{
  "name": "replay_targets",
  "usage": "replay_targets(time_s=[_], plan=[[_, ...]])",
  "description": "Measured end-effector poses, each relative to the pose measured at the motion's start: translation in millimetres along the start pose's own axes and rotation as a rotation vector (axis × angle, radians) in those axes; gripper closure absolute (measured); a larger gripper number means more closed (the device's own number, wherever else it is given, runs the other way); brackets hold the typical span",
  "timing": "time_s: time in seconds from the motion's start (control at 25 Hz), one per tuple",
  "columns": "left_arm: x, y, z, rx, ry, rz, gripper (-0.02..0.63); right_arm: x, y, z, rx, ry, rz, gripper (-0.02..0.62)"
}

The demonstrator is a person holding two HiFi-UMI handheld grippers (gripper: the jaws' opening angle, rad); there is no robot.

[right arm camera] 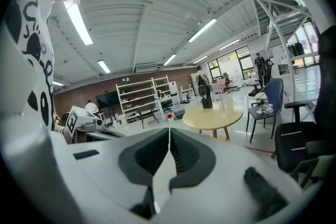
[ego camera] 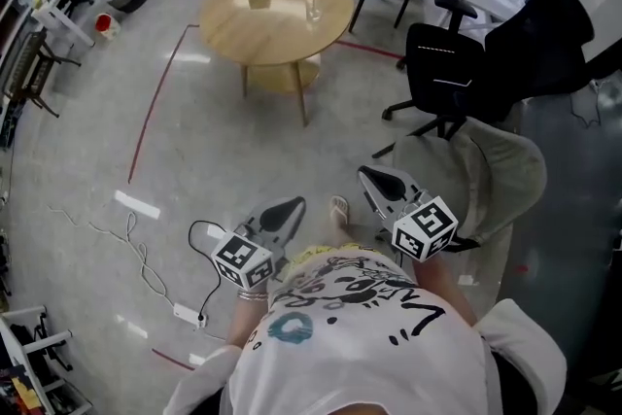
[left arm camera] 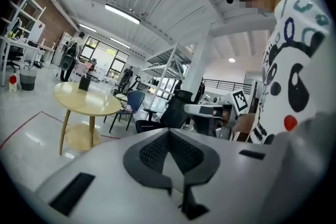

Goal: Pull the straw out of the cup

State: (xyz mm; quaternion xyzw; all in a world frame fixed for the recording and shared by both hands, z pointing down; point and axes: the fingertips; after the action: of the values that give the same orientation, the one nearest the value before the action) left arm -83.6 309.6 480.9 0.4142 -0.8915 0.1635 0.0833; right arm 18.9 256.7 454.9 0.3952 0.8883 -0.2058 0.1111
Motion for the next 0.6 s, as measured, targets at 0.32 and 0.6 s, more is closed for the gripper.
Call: replay_targets(time_s=[0.32,0.6], plan=[[31.2,-50.2,35.7,-0.014,-0.016,0.019,0.591,-49.2,-22.0,34.9,-0.009,-0.001,0.017,0.569],[35.2,-100.4,53.4,-0.011,-0.01,-0.002,0.591,-92.0,-33.9,54.1,-0.002,-0.01,0.036,0.569]])
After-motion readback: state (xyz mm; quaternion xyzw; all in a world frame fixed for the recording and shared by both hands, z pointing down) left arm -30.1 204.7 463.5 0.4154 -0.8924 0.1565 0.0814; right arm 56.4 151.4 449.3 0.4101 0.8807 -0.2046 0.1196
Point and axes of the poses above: the fingertips, and each gripper's own axes: y backward along the fingers, x to its left, z out of its top, and after that the axes turned 7 degrees about -y, right-handed
